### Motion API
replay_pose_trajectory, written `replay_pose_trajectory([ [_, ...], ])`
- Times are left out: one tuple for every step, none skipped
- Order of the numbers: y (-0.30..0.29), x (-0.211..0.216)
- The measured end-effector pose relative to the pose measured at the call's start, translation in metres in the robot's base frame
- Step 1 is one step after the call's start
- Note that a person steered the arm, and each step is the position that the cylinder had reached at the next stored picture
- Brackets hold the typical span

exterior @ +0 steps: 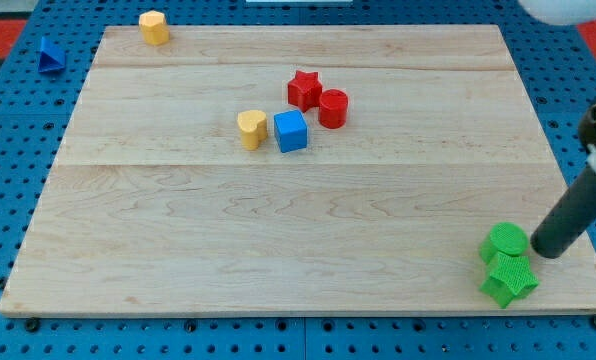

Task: Push the green circle towards center

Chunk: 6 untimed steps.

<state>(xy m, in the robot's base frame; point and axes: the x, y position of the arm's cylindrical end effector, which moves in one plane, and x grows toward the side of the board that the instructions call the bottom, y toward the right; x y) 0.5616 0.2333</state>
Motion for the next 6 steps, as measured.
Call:
replay_pose_trajectory([
  [-0.037, -0.011],
  [-0.074, -0.034],
  [-0.079, -0.016],
  [-0.092, -0.006],
  [-0.143, -0.028],
  [-0.176, -0.078],
])
